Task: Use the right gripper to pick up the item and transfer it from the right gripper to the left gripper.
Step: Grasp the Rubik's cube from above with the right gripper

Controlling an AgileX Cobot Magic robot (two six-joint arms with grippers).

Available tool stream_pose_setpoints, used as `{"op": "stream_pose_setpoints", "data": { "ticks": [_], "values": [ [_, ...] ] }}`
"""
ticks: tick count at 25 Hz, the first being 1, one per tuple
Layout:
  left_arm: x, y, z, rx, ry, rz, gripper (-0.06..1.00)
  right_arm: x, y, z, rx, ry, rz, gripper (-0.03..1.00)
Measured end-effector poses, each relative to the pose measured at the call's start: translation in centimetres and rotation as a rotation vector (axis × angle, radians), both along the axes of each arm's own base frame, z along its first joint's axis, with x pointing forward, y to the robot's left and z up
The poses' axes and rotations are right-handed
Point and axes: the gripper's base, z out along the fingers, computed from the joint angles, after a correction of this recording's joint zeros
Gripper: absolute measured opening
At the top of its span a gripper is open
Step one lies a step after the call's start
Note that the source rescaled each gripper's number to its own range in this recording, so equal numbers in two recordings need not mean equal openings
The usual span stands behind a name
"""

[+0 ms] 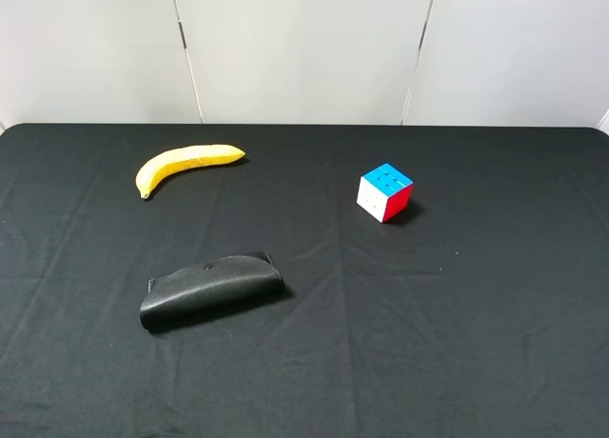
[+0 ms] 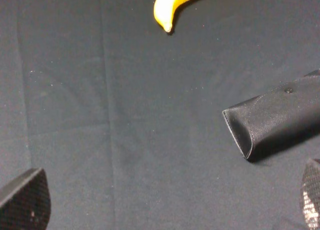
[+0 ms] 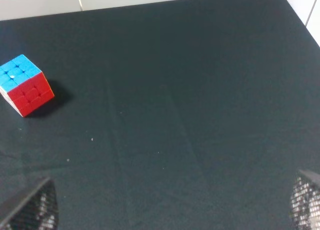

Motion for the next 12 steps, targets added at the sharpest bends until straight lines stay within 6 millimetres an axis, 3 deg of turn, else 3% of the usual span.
{"op": "stream_pose_setpoints", "data": {
  "ticks": [12],
  "values": [
    [0.0,0.0,0.0,0.0,0.0,0.0,1.0,0.0,0.0,0.0,0.003,0.0,-0.001,1.0]
  ]
}}
